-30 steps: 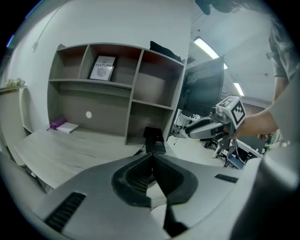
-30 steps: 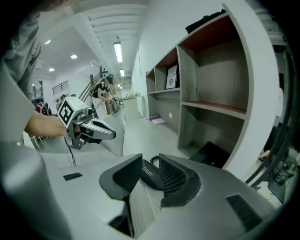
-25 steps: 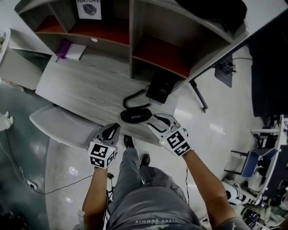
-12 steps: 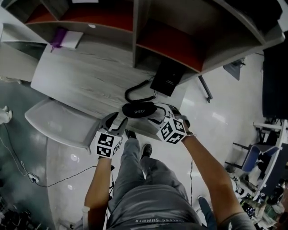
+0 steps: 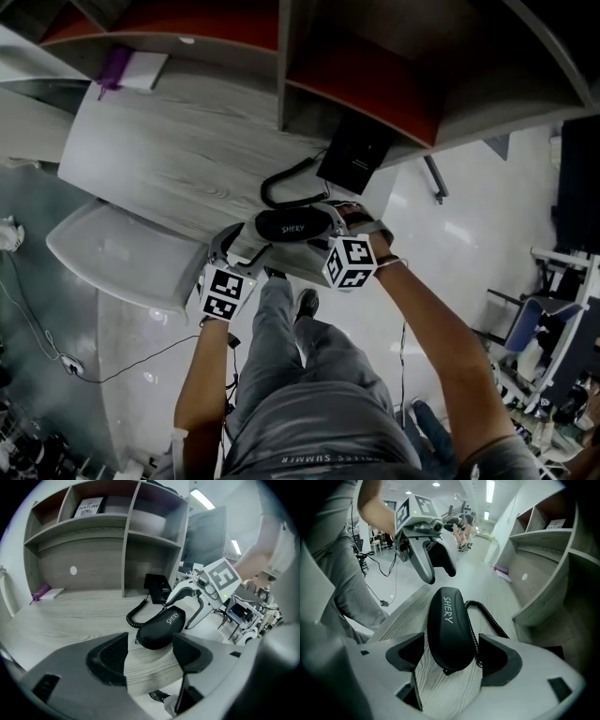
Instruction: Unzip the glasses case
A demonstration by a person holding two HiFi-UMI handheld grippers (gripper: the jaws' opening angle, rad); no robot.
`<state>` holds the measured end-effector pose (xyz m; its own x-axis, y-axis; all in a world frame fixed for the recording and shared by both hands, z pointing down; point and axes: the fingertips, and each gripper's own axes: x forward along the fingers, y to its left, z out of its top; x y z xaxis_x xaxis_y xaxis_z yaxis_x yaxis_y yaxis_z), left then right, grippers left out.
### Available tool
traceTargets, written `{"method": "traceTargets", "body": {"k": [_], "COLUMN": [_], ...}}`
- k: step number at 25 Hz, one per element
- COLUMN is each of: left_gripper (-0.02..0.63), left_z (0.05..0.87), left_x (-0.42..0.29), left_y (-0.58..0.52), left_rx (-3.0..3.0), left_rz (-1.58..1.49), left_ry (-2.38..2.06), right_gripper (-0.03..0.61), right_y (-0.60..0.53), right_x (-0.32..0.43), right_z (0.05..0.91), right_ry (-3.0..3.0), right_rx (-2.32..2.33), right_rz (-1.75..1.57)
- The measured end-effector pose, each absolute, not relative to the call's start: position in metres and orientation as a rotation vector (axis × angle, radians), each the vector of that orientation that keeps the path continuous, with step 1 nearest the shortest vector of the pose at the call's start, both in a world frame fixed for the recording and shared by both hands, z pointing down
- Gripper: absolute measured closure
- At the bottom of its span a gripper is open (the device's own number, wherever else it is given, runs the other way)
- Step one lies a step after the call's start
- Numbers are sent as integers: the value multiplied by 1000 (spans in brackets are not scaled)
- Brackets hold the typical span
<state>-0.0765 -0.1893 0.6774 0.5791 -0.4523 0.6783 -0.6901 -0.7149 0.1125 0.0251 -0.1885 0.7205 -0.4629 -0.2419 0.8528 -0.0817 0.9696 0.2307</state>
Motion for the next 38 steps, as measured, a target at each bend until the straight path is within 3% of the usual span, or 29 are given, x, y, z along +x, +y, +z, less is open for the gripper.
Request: {"method": "traceTargets", "body": {"k": [3, 7, 21, 31, 38], "left_gripper": [336, 336, 335, 336, 343], "left_z": [682, 687, 669, 655, 621], "left_x": [-78, -78, -73, -60, -45], "left_y": [-191, -194, -180, -147, -116], "left_rx": [2444, 2435, 2501, 2646, 2910], "left_rz": [920, 910, 858, 974, 1153], "left_ry": [-918, -913, -757, -590, -388], "right_gripper": [206, 247, 275, 279, 279], "right_y": [-189, -187, -156, -119, -78], "right_x": [24, 25, 25, 39, 50], "right_z": [729, 736, 692, 634, 585], "right_ry": [-2037, -2049, -2269, -2347, -2340], "right_rx": [208, 193, 134, 11, -178], "right_rz": [-204, -165, 791, 1162, 1231]}}
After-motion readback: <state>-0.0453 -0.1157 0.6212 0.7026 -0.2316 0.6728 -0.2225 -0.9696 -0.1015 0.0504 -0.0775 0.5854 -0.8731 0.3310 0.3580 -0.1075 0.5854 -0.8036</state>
